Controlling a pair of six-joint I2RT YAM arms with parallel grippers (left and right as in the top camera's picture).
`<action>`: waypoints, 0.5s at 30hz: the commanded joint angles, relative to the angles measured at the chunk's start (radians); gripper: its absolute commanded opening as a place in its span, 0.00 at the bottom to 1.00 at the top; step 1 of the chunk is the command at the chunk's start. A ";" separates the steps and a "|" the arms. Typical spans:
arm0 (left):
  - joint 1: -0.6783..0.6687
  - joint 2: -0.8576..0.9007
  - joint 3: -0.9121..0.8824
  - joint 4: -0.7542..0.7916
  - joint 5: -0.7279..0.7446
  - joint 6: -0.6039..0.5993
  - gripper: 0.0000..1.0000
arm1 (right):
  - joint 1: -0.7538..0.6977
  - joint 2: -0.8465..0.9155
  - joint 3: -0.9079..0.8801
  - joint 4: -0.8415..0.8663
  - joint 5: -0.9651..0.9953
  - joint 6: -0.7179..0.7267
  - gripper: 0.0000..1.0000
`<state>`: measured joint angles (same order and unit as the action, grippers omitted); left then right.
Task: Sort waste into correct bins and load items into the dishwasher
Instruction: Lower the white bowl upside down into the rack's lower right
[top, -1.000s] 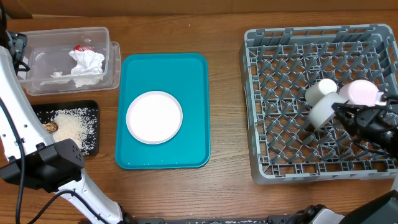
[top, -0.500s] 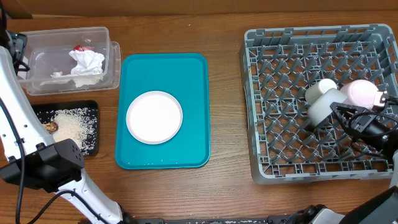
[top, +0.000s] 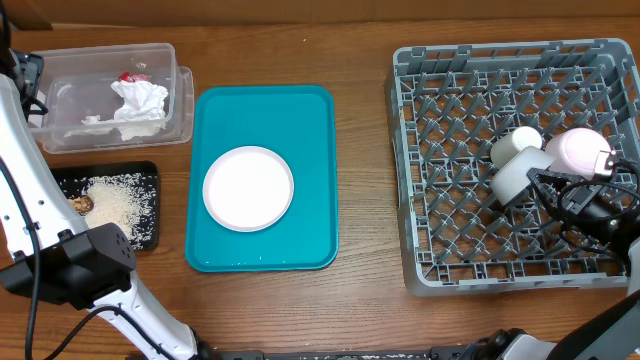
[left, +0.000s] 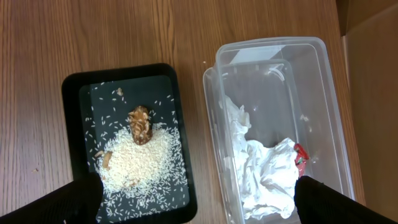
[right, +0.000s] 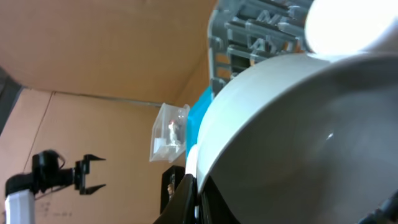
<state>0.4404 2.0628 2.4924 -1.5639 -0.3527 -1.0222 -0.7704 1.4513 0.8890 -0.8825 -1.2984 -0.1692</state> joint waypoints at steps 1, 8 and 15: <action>-0.002 0.005 -0.004 -0.001 -0.019 -0.010 1.00 | 0.002 0.001 0.010 -0.002 0.171 0.123 0.04; -0.002 0.005 -0.004 -0.001 -0.019 -0.010 1.00 | -0.001 -0.049 0.067 -0.043 0.419 0.300 0.10; -0.002 0.005 -0.004 -0.001 -0.019 -0.010 1.00 | -0.001 -0.120 0.174 -0.191 0.702 0.415 0.22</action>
<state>0.4404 2.0628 2.4924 -1.5642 -0.3531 -1.0222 -0.7696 1.3712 1.0100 -1.0496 -0.8352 0.1596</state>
